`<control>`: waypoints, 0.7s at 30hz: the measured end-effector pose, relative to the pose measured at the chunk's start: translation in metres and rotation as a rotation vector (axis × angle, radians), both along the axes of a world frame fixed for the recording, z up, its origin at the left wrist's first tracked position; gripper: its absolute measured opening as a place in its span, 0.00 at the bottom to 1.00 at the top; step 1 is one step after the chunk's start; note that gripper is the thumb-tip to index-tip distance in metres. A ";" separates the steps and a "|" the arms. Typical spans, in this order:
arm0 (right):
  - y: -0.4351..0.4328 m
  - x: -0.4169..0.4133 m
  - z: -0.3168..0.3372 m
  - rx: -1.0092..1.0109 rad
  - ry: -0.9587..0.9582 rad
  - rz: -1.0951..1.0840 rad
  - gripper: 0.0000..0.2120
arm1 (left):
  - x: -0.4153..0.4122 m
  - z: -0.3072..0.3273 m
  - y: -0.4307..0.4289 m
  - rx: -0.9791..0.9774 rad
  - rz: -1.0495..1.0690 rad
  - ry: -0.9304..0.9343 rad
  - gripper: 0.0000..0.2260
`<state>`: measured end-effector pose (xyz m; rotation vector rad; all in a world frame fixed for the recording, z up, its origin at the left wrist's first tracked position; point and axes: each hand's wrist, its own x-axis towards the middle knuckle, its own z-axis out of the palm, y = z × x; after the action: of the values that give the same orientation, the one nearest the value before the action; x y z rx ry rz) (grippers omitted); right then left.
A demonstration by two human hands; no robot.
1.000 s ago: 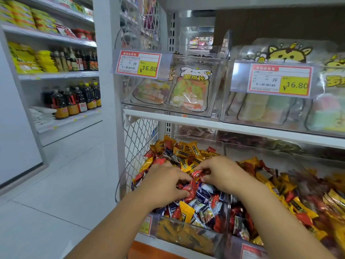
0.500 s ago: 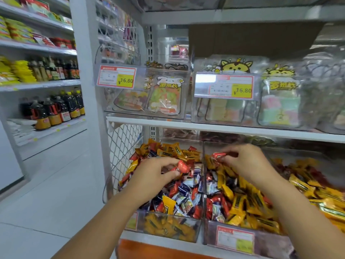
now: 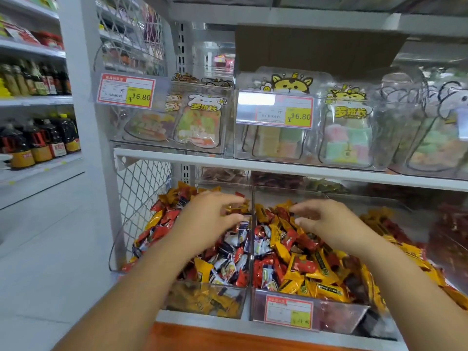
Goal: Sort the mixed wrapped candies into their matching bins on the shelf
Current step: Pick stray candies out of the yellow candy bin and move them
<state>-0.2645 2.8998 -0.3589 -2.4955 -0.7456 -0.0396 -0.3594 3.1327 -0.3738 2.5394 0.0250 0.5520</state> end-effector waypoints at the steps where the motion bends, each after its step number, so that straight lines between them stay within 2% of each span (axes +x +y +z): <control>1: 0.007 -0.004 0.001 0.013 -0.018 0.033 0.12 | -0.008 0.001 0.016 0.005 0.020 0.020 0.17; 6: 0.065 -0.027 0.001 -0.045 -0.055 0.229 0.08 | -0.046 -0.007 0.077 0.137 0.097 0.183 0.15; 10: 0.114 -0.038 -0.013 -0.203 -0.021 0.393 0.12 | -0.059 -0.021 0.101 0.151 0.034 0.273 0.18; 13: 0.142 -0.035 -0.032 -0.376 0.018 0.418 0.15 | -0.063 -0.032 0.110 0.168 0.020 0.316 0.21; 15: 0.152 -0.033 -0.038 -0.440 -0.009 0.407 0.13 | -0.062 -0.037 0.110 0.168 0.017 0.301 0.22; 18: 0.152 -0.033 -0.030 -0.376 -0.012 0.391 0.06 | -0.058 -0.045 0.108 0.146 -0.008 0.308 0.24; 21: 0.147 -0.033 -0.016 -0.168 -0.021 0.340 0.05 | -0.055 -0.050 0.108 0.149 0.002 0.284 0.20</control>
<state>-0.2976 3.0468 -0.3754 -2.4899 -1.2170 0.1235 -0.4147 3.2407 -0.4240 2.7437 0.0919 0.1962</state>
